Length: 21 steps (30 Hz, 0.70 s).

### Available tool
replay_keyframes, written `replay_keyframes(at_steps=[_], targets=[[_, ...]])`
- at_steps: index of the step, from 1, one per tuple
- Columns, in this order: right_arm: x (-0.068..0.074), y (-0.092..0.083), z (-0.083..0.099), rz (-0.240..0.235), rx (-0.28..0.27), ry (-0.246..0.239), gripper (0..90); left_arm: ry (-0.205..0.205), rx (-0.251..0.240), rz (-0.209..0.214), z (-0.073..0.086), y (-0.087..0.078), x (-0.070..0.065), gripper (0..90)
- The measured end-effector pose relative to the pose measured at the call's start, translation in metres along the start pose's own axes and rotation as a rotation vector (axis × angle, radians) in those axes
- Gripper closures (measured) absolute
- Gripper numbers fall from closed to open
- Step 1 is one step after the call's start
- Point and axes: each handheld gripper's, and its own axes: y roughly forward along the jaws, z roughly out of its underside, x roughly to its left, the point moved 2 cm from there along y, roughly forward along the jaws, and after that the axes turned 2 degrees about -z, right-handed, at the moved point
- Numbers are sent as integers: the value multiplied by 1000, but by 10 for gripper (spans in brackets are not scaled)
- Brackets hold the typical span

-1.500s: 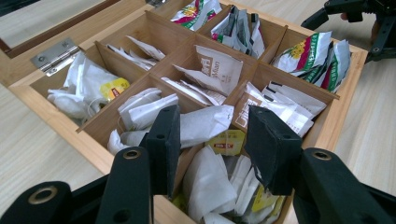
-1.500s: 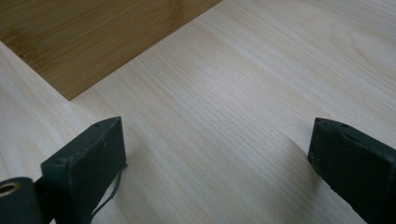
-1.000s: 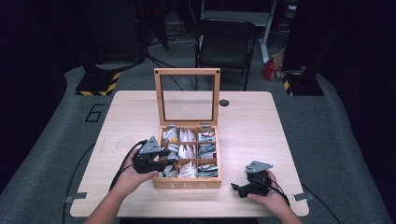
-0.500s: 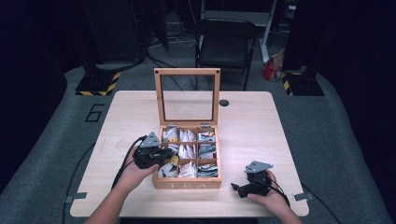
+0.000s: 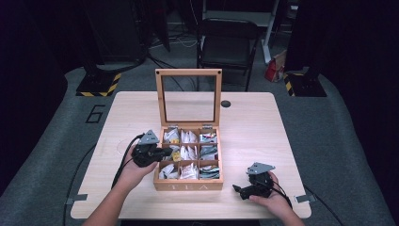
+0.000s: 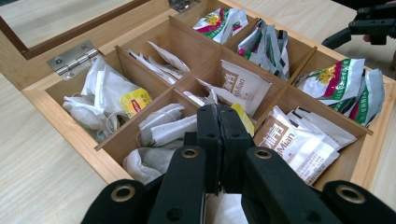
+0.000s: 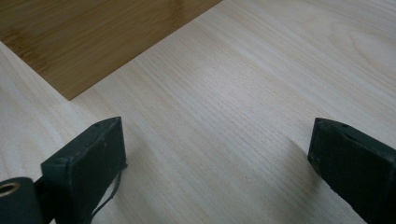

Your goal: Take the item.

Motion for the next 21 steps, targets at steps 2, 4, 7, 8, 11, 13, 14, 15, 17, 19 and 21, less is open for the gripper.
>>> replay_keyframes(at_steps=[2,4,7,8,11,13,14,15,17,19,21], targets=[[0,0,0,0,0,0,34,2,5,2,-1,-2,0,889],[0,0,0,0,0,0,34,2,4,-6,-2,-3,1,889],[0,0,0,0,0,0,34,2,-3,-6,-5,-8,2,889],[0,0,0,0,0,0,34,1,-6,-9,-6,-10,3,889],[0,0,0,0,0,0,34,0,-17,-16,-9,-17,5,889],[0,0,0,0,0,0,34,-15,-26,-17,-10,-22,7,889],[0,0,0,0,0,0,34,-17,-28,-23,-10,-24,8,889],[0,0,0,0,0,0,34,-21,-30,-26,-10,-26,9,889],[0,0,0,0,0,0,34,-23,-37,-35,-9,-30,13,889],[0,0,0,0,0,0,34,-34,-40,-40,-8,-34,14,889],[0,0,0,0,0,0,34,-36,-49,-52,-8,-38,16,889]])
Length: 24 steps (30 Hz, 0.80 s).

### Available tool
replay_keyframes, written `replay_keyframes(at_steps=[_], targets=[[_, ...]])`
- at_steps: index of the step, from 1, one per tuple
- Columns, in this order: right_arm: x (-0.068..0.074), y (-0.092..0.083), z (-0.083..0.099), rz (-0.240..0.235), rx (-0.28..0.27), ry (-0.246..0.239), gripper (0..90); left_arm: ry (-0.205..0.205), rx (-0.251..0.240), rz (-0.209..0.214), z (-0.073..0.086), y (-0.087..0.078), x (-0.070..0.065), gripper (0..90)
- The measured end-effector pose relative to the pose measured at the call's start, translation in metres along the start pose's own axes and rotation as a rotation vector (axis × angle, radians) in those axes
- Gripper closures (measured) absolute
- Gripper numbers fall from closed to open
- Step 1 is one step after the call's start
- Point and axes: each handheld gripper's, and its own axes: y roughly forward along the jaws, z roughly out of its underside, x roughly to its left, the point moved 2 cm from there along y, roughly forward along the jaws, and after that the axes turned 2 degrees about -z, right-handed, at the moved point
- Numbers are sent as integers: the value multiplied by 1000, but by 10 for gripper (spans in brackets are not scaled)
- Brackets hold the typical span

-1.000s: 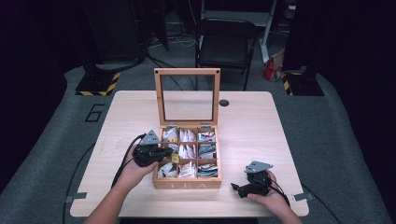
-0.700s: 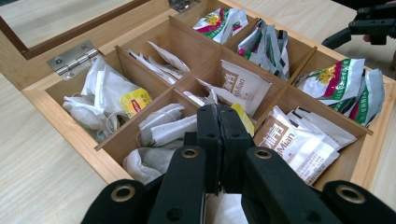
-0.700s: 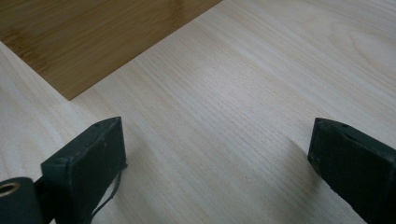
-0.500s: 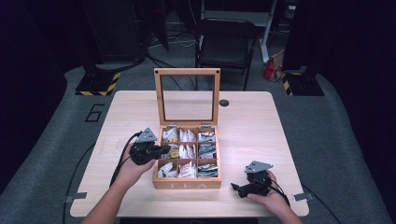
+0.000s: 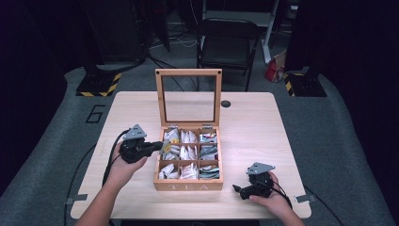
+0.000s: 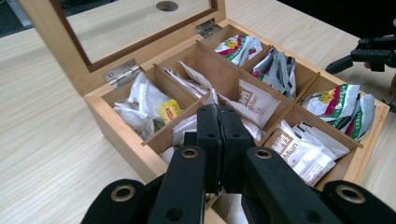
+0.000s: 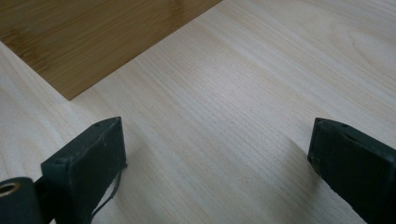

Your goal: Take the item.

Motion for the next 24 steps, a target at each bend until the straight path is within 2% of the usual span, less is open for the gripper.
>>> replay_keyframes(at_steps=[10,24], targets=[[0,0,0,0,0,0,34,-23,-15,-39,-1,-23,12,889],[0,0,0,0,0,0,34,-62,-60,-108,-1,-59,34,889]])
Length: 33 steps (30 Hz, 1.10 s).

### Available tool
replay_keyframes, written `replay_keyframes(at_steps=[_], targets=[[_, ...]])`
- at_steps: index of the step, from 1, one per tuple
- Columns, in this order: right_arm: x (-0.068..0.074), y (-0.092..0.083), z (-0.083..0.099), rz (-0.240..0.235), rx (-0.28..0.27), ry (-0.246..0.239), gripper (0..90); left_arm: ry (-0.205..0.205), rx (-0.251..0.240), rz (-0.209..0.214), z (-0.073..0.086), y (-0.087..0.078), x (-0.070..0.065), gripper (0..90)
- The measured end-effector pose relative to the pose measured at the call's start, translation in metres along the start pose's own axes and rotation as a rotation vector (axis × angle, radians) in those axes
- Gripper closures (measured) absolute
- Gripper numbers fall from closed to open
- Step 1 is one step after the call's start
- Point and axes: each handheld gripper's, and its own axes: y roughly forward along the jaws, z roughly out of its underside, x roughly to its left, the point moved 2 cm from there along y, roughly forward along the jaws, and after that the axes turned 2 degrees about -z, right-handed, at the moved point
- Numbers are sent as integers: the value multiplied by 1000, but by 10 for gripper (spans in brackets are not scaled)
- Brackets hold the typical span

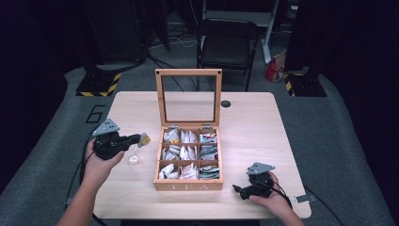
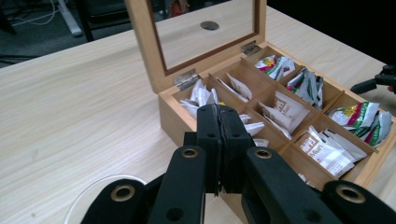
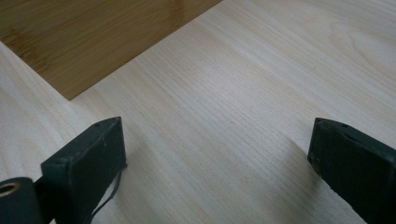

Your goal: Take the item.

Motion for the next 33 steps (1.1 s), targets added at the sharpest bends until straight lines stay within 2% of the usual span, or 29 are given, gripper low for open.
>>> replay_keyframes(at_steps=[10,20,23,33], targets=[[0,0,0,0,0,0,34,-31,-5,-27,6,-12,15,889],[0,0,0,0,0,0,34,-88,22,-70,28,-10,32,889],[0,0,0,0,1,0,34,-106,13,-90,33,-9,37,889],[0,0,0,0,0,0,34,-135,22,-101,41,-8,45,889]])
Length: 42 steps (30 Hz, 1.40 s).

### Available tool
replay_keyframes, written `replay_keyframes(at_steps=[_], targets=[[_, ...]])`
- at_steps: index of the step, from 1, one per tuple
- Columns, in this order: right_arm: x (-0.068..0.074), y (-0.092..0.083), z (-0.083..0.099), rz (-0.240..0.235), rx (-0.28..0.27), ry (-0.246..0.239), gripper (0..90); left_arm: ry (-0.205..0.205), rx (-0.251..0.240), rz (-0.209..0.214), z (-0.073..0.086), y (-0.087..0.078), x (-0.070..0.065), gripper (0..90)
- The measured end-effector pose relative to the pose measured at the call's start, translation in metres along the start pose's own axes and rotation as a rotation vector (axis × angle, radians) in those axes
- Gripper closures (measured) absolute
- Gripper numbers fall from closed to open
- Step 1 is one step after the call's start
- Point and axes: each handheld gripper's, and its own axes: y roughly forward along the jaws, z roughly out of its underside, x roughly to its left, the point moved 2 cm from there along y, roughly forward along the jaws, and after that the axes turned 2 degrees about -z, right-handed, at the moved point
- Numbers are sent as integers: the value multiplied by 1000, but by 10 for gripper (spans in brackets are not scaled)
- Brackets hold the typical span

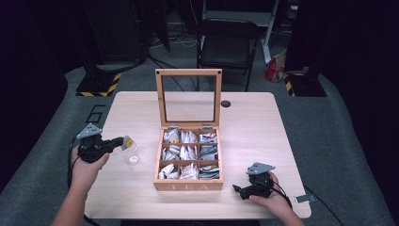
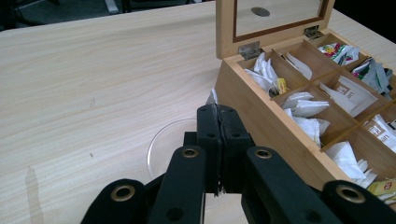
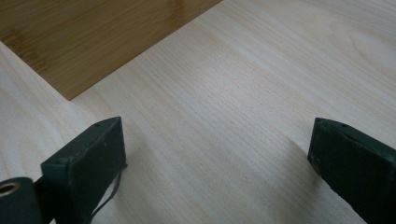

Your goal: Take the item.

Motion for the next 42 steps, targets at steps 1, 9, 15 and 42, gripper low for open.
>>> replay_keyframes(at_steps=[1,9,15,42], targets=[[0,0,0,-2,5,0,34,-3,1,-2,1,1,0,889],[0,0,0,-1,2,0,34,-10,22,-7,8,9,3,889],[0,0,0,0,1,0,34,-25,32,-7,15,14,4,889],[0,0,0,0,0,0,34,-38,28,-2,17,13,4,734]])
